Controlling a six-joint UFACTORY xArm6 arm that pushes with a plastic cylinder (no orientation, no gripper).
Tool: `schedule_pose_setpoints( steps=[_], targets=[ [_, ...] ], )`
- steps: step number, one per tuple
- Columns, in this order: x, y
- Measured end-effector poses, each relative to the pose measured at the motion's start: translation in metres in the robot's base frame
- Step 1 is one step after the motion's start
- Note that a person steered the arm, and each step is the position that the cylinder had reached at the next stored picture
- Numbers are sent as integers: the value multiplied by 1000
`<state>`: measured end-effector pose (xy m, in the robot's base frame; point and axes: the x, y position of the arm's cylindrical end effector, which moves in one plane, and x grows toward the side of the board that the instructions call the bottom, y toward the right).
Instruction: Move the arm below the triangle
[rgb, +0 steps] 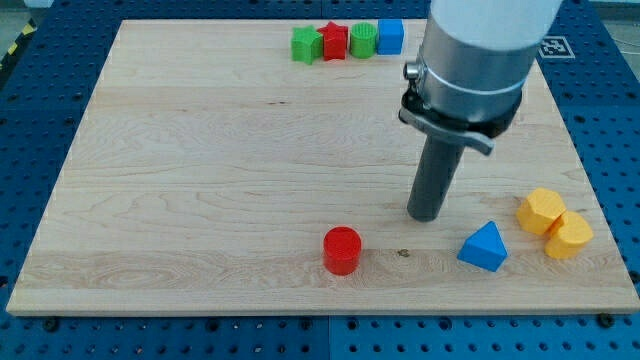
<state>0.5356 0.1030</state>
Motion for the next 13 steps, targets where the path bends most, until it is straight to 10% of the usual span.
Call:
schedule_pose_setpoints(
  steps=[3, 13],
  targets=[
    [83, 36],
    [52, 63]
  ],
)
